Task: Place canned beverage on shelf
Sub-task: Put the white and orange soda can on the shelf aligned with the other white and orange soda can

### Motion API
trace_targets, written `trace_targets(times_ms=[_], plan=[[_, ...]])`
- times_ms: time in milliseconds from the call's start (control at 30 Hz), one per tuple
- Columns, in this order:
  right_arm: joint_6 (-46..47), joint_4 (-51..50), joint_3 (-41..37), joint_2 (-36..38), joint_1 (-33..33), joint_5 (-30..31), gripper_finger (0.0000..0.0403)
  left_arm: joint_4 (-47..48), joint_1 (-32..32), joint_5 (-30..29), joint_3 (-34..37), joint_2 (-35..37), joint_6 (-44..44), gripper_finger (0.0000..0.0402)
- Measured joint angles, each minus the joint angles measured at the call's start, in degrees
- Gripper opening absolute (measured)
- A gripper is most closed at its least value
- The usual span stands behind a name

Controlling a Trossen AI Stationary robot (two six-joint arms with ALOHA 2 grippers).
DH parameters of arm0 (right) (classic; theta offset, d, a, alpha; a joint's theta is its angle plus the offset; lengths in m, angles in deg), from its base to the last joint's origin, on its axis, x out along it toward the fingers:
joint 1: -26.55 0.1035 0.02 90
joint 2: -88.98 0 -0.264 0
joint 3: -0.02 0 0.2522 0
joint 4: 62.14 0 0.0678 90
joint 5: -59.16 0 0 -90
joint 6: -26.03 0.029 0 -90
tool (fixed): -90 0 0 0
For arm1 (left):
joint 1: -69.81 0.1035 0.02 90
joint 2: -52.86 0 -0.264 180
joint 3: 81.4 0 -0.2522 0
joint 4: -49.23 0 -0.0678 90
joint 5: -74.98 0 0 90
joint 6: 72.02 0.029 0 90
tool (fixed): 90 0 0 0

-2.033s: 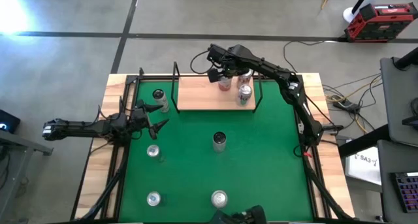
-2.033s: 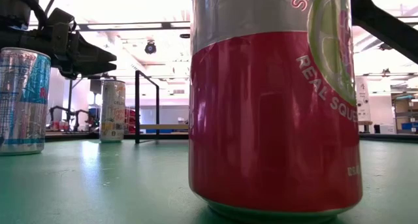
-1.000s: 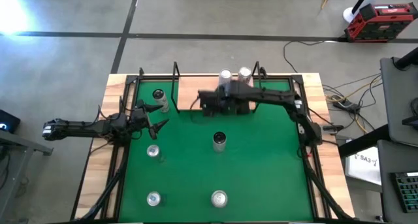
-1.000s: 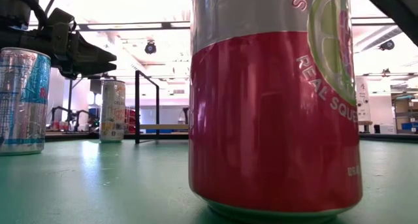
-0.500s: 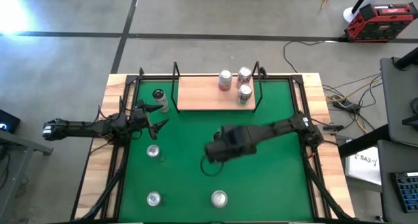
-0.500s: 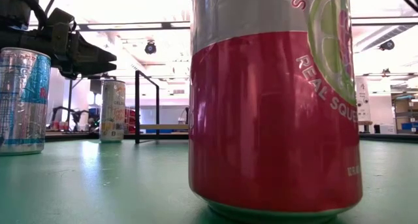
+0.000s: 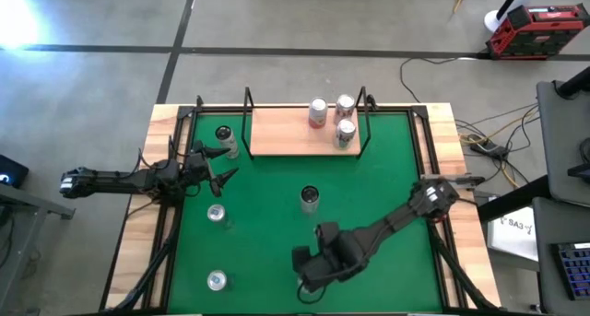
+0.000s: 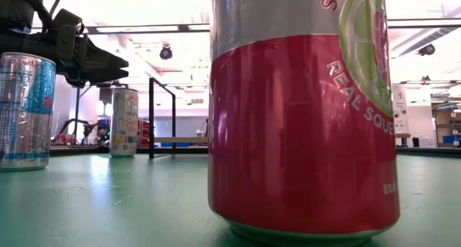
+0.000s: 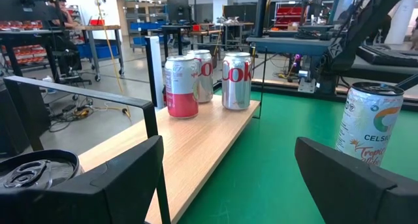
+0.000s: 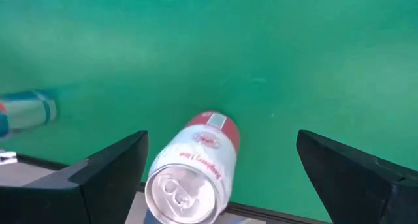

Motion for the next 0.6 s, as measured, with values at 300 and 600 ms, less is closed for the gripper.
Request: trace_targets(times_ms=[300, 600], plan=[[-16.8, 2.9, 1.4, -3.3, 0.8, -1.5, 0.0379, 0.0, 0.0, 0.0, 0.0, 0.0, 0.0, 0.0332], [-36.7, 3.3, 1.8, -3.8, 0.8, -1.6, 0.0379, 0.0, 0.0, 0.0, 0.0, 0.0, 0.0, 0.0332]])
